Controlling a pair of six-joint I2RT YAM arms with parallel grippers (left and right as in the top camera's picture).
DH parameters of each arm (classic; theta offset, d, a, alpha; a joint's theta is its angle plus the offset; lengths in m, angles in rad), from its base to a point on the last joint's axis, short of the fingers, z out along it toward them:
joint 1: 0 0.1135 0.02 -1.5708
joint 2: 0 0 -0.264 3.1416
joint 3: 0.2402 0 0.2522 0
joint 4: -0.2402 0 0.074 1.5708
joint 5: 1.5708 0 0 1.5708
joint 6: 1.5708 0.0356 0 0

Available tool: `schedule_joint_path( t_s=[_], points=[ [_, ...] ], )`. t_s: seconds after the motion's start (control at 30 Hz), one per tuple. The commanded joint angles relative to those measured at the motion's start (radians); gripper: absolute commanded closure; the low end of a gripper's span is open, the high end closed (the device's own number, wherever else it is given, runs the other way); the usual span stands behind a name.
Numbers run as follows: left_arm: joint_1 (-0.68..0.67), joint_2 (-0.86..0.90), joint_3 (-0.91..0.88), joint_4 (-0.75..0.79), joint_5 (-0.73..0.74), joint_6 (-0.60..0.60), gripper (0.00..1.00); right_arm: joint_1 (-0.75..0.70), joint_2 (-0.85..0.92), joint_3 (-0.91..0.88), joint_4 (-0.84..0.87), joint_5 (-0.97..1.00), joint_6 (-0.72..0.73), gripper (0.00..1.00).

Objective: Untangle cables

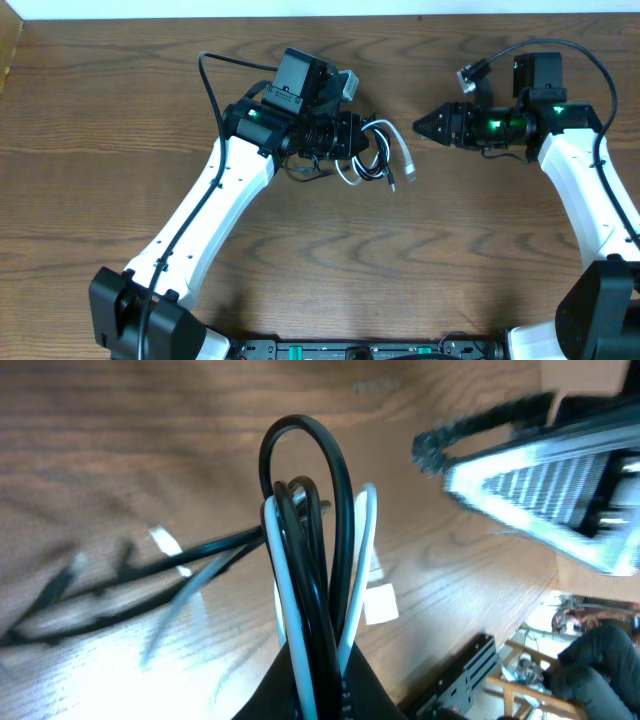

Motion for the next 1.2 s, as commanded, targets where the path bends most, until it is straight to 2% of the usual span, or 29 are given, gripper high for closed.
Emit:
schedule_joint_path(
  t_s=[0.0, 0.07, 0.23, 0.43, 0.53, 0.6, 0.67, 0.83, 1.0, 1.17],
  points=[
    [0.001, 0.013, -0.001, -0.023, 0.076, 0.043, 0.93, 0.011, -0.014, 0.013, 0.022, -0.192, -0.072, 0.45],
    [0.002, 0.013, -0.001, -0.024, 0.115, 0.040, 0.93, 0.029, -0.014, 0.013, 0.021, -0.189, -0.125, 0.45],
    [0.008, 0.013, -0.001, -0.074, 0.133, -0.072, 0.92, 0.098, -0.014, 0.013, 0.021, -0.189, -0.284, 0.47],
    [0.046, 0.013, -0.001, -0.194, 0.137, -0.138, 0.93, 0.125, -0.014, 0.013, -0.021, -0.187, -0.456, 0.66],
    [0.071, 0.013, -0.001, -0.235, 0.145, -0.175, 0.93, 0.141, -0.014, 0.013, -0.128, -0.202, -0.627, 0.68],
    [0.086, 0.013, -0.001, -0.236, 0.207, -0.180, 0.93, 0.172, -0.014, 0.013, -0.167, -0.195, -0.699, 0.71],
    [0.089, 0.013, -0.001, -0.235, 0.256, -0.180, 0.93, 0.215, -0.014, 0.013, -0.152, -0.161, -0.698, 0.76],
    [0.089, 0.013, -0.001, -0.235, 0.348, -0.179, 0.93, 0.288, -0.014, 0.013, -0.088, -0.014, -0.647, 0.77],
    [0.089, 0.013, -0.001, -0.281, 0.375, -0.168, 0.93, 0.293, -0.014, 0.013, 0.009, 0.123, -0.560, 0.69],
    [0.089, 0.013, -0.001, -0.318, 0.376, -0.152, 0.93, 0.294, -0.014, 0.013, 0.034, 0.127, -0.560, 0.62]
  ],
)
